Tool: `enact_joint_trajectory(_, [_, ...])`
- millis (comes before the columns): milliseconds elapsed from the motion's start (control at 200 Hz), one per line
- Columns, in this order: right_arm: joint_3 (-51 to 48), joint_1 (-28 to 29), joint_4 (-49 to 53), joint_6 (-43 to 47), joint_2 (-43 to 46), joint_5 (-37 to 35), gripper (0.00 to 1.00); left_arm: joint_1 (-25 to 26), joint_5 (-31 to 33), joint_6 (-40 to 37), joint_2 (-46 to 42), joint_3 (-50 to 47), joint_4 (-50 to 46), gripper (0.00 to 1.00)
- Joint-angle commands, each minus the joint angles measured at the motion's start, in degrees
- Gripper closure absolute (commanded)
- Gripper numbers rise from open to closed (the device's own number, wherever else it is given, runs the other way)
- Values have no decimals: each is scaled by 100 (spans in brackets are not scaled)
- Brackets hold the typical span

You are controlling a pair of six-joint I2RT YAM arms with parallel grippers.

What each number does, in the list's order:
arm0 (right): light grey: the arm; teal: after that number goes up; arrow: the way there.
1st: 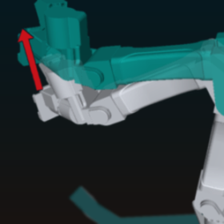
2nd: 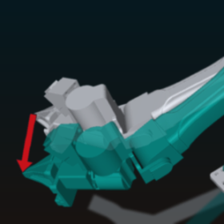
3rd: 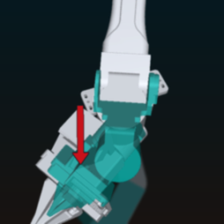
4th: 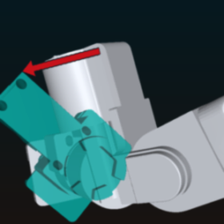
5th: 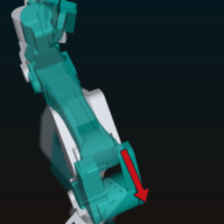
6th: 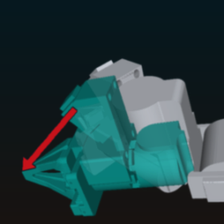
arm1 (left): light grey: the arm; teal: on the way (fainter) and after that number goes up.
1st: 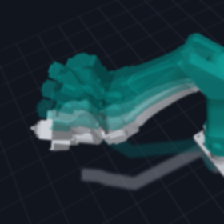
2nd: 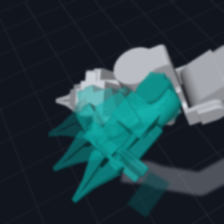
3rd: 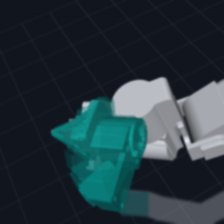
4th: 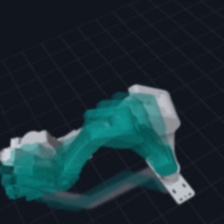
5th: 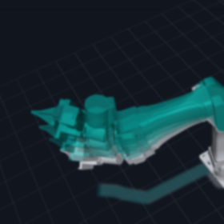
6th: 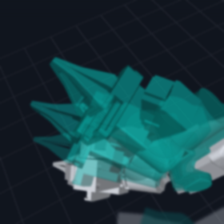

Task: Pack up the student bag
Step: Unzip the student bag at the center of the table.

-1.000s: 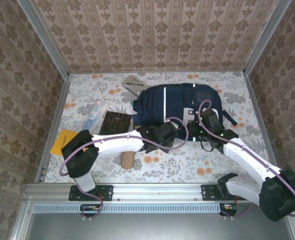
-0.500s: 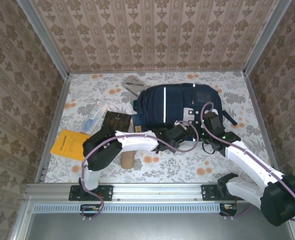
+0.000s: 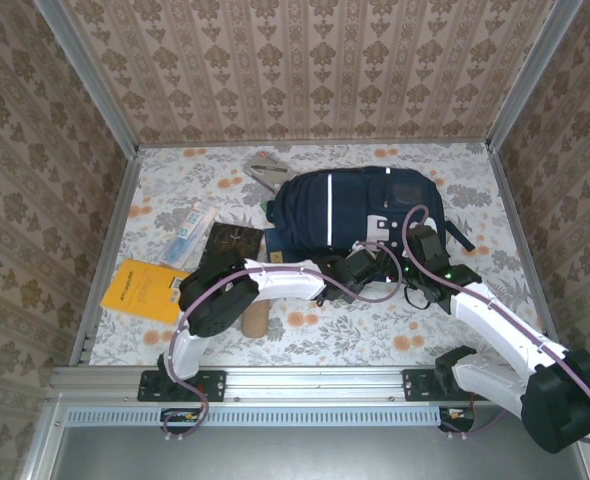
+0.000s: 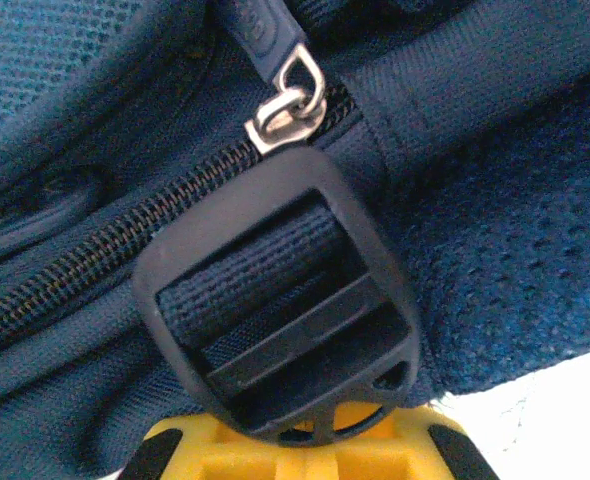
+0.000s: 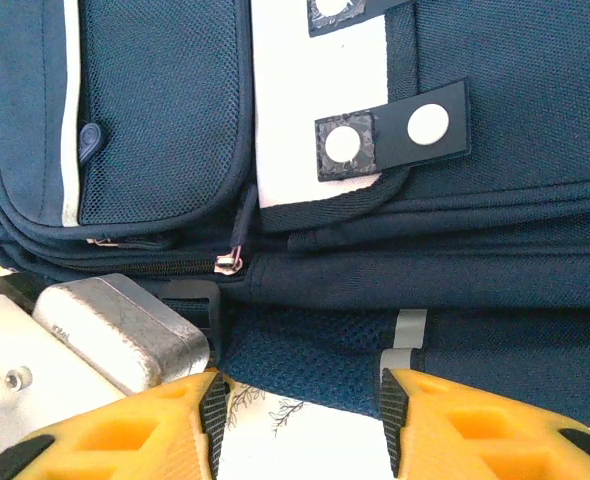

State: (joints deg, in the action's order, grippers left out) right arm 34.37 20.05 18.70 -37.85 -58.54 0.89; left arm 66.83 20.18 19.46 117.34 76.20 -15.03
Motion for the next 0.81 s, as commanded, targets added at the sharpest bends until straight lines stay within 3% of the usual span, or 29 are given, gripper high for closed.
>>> enact_joint_trajectory(0, [-42, -26, 268, -284, 166, 159, 52, -116, 199, 38, -63, 32, -212, 100])
enact_joint_trajectory(245, [-458, -6, 302, -2012, 546, 678, 45, -156, -308, 66, -756, -201, 7, 100])
enact_joint_trajectory(450, [-1386, 67, -889, -3579, 834, 791, 38, -152, -706, 135, -962, -323, 105, 100])
enact_joint_trajectory(800, [-1875, 21, -2801, -4179, 409, 111, 27, -108, -884, 113, -1062, -343, 7, 100])
